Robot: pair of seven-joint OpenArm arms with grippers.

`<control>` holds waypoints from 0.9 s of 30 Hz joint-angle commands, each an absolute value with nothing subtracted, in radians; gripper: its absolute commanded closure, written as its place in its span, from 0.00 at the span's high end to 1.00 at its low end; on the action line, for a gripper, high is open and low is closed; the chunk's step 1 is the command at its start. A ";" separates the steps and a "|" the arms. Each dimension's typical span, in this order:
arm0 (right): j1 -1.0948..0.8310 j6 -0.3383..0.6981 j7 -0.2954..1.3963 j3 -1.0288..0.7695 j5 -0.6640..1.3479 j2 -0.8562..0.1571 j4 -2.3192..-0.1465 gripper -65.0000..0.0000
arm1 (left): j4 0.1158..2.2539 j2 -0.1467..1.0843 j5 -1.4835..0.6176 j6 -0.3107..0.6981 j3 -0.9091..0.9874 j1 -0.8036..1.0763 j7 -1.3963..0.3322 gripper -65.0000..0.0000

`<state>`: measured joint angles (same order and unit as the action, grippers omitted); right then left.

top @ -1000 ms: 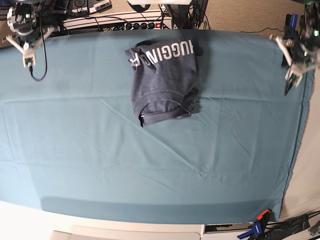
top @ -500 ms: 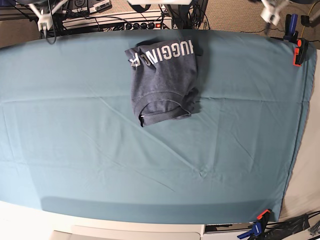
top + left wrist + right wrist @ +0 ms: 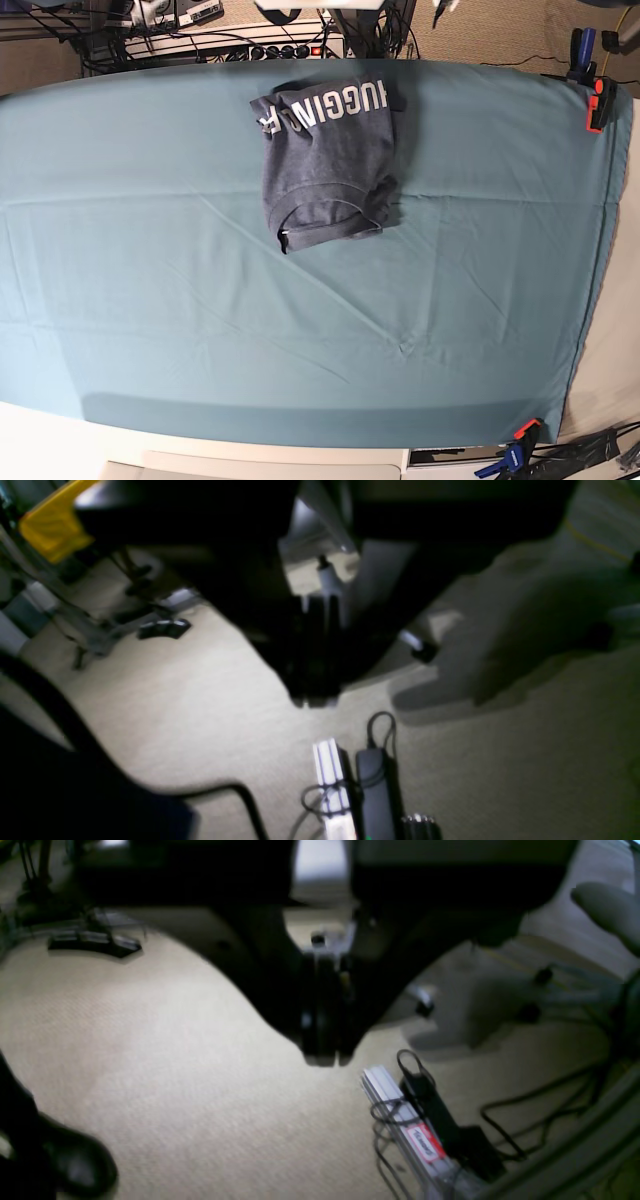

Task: Fold the T-shirt properly

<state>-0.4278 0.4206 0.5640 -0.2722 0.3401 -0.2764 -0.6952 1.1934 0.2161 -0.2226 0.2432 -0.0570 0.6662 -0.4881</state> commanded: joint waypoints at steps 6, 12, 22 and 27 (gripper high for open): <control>-0.321 0.419 0.419 -0.146 0.172 -0.267 -0.644 0.00 | 0.946 0.180 -0.190 0.153 -0.057 0.503 -0.419 0.00; -0.236 0.340 0.345 -0.068 0.159 -0.198 -0.498 0.00 | 0.755 0.169 -0.190 0.085 -0.057 0.379 -0.363 0.01; -0.207 0.329 0.279 -0.059 0.154 -0.150 -0.397 0.22 | 0.607 0.093 -0.174 0.086 -0.057 0.261 -0.311 0.24; -0.204 0.281 0.260 -0.059 0.152 -0.132 -0.397 0.22 | 0.545 0.057 -0.153 0.086 -0.057 0.212 -0.268 0.24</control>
